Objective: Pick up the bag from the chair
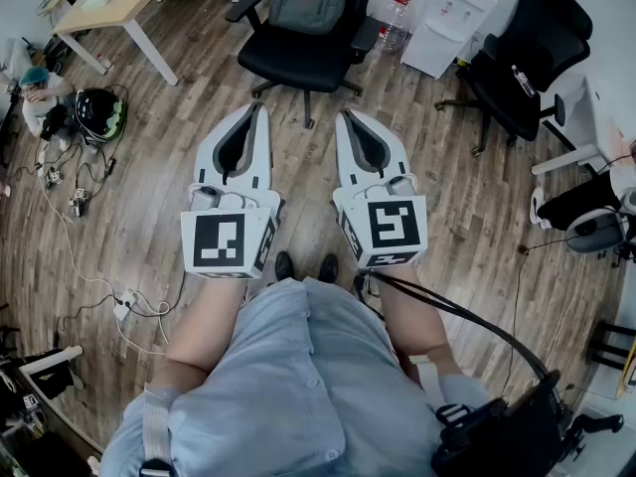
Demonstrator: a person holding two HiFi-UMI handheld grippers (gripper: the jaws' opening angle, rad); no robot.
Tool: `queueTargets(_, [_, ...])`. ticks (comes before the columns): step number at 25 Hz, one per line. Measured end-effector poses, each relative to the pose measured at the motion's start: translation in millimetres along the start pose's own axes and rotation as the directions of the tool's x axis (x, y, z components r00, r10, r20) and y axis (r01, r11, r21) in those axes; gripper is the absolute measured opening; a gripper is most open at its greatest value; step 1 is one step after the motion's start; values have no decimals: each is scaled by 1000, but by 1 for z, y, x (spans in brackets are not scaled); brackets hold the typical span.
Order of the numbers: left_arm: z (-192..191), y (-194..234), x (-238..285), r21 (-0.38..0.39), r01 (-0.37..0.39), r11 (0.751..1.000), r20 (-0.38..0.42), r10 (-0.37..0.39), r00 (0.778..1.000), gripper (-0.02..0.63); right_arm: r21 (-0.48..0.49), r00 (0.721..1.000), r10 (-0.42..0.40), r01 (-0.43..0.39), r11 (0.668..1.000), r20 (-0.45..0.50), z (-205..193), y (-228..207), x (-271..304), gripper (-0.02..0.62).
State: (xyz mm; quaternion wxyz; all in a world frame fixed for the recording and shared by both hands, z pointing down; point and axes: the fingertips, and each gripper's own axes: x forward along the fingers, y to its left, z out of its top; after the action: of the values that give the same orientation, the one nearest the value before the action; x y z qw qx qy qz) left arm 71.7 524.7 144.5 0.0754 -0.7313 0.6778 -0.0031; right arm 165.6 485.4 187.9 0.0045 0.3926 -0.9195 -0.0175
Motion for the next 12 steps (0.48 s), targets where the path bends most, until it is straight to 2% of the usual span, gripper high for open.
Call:
queueTargets(8, [0,-11,10,12,-7,1000,8,7,1000,0,4,1000,11,-11,1000,15,0,-15,0,0])
queueTargets(12, [-1,-20,15,14,-19,1000,7,19,1000,0,42,999,18,-20,999,49,1,-29,-6,0])
